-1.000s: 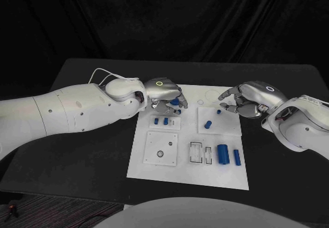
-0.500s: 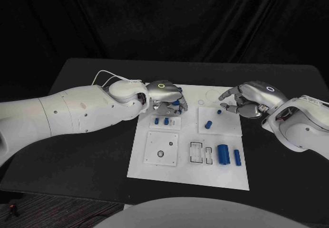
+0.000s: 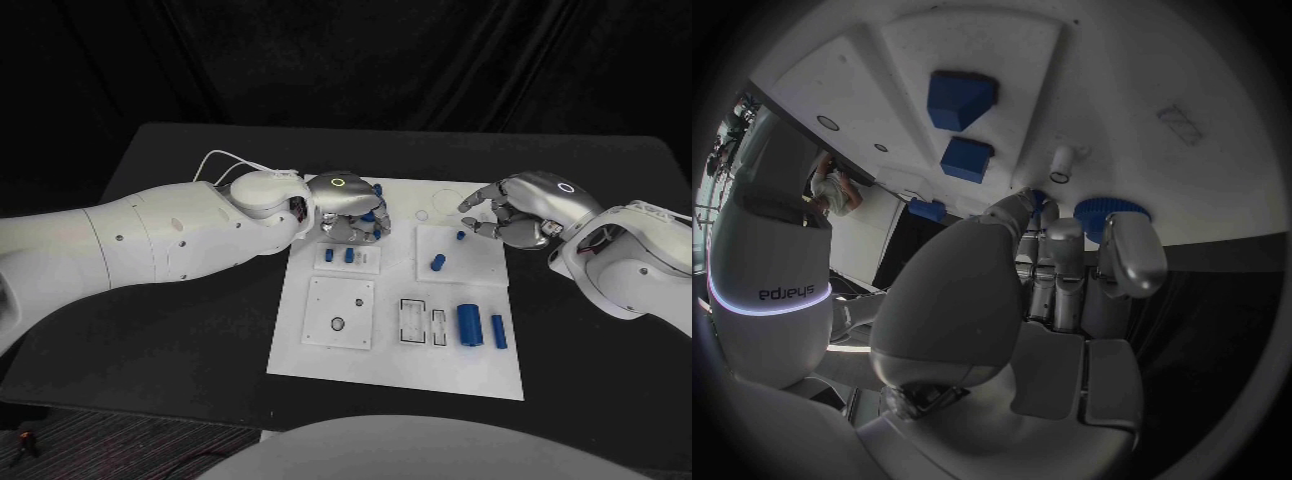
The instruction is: Assemble the parts on the task board
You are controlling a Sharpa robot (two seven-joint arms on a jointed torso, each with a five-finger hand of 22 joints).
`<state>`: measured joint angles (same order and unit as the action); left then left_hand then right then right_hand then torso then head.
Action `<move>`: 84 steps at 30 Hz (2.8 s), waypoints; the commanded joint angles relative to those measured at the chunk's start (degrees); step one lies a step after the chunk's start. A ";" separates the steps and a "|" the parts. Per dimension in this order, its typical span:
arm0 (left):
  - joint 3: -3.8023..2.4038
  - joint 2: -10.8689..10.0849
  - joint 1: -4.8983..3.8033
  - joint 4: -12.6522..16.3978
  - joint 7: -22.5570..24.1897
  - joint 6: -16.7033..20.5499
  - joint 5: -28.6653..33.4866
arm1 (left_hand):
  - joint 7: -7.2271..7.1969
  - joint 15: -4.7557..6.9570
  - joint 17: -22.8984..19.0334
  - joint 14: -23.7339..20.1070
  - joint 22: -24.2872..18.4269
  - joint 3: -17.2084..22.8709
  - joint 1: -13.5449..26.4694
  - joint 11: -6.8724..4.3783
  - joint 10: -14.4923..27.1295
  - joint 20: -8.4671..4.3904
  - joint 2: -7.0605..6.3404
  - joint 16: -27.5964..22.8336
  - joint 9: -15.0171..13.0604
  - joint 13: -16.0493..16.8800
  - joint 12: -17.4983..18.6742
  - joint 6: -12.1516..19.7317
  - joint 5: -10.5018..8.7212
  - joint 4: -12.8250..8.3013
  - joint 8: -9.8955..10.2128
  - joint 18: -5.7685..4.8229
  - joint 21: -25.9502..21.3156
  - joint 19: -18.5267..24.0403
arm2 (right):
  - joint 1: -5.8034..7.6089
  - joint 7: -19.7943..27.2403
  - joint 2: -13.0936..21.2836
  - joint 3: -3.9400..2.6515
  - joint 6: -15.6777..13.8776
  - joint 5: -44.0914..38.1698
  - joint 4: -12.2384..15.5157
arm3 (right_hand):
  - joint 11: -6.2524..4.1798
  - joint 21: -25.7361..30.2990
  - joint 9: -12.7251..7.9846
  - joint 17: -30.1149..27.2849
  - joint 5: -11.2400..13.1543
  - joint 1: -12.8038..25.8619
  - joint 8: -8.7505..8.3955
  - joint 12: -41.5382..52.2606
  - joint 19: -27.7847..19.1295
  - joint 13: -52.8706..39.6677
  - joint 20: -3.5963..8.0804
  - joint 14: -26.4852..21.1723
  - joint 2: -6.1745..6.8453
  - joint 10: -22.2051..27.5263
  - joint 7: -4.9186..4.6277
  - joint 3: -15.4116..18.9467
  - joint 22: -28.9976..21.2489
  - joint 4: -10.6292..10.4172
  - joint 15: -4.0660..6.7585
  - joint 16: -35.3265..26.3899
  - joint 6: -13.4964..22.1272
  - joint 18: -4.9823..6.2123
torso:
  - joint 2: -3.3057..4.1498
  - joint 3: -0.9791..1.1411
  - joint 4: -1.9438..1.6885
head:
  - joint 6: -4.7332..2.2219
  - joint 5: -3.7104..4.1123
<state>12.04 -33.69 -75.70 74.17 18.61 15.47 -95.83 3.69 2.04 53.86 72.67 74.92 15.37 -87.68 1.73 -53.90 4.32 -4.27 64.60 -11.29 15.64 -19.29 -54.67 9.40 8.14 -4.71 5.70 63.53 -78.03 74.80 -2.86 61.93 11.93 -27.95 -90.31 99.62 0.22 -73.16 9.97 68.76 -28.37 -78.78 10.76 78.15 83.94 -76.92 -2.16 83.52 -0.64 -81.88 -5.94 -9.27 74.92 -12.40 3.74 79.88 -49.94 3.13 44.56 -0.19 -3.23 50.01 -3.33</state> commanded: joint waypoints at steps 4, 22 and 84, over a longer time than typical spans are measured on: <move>0.10 0.09 0.35 -0.16 -0.29 -1.65 -0.15 | -0.19 -0.02 -0.73 -0.86 7.94 0.18 0.43 0.00 0.26 -0.02 -0.81 -0.68 0.15 -0.05 0.21 -0.06 -0.55 0.09 0.17 -0.31 -0.99 0.82 | -0.20 0.06 -0.04 -0.02 0.40 0.21 -0.11 | 0.15 0.33 -0.07 -0.05 -0.25 -0.48 -0.13 -0.29 0.19 2.93 -0.37 2.90 0.22 -0.12 -0.15 -0.23 10.20 0.01 -0.10 -0.27 -0.40 0.53 | 0.04 -0.06 -0.08 | -0.01 -0.02; 0.10 -0.19 0.59 -0.66 1.68 4.13 -0.15 | 0.98 0.20 -2.40 0.03 8.67 1.07 -0.08 -0.71 -9.70 -0.25 0.62 -1.65 -2.48 2.16 -3.63 -10.24 2.66 -3.16 -5.84 -0.81 1.81 -0.78 | -0.32 0.13 -0.16 -0.02 0.80 0.24 -0.25 | 0.23 0.48 -0.06 -0.12 -0.29 -0.50 -0.06 -0.44 0.14 3.11 -0.40 2.89 0.19 -0.03 -0.13 -0.37 10.16 0.08 -0.15 -0.31 -0.59 0.56 | -0.01 -0.02 -0.08 | -0.01 -0.23; 0.11 -10.58 -1.63 7.38 -0.30 0.73 -0.16 | 0.84 0.21 -10.95 -2.22 7.87 2.02 2.23 -0.20 -8.51 -0.06 0.05 -8.52 -2.51 -2.28 5.24 -7.80 -1.01 -2.13 -2.37 -0.30 -1.76 0.77 | -1.08 0.16 0.02 -0.02 1.95 0.66 -0.48 | 0.32 0.76 -0.07 -0.28 -0.26 -0.41 0.02 -0.67 0.05 3.37 -0.49 2.86 0.23 0.10 -0.16 -0.64 10.09 0.20 -0.25 -0.38 -0.95 0.60 | 0.03 -0.01 0.03 | -0.01 -0.73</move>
<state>12.19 -44.43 -77.48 81.57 18.20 16.90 -95.99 4.52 2.22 42.95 70.81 74.91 17.34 -85.61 1.63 -62.60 4.30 -4.18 56.44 -13.66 13.43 -14.33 -62.61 8.64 5.86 -7.29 5.72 62.08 -77.62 73.87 -2.77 61.93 11.93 -26.08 -89.55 99.13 0.22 -72.66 9.99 68.56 -28.36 -78.86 10.76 77.71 83.94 -76.97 -2.16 83.72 -0.56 -81.88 -6.14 -9.57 74.93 -12.09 3.55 79.88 -50.56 3.13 44.61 -0.21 -3.18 50.01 -4.09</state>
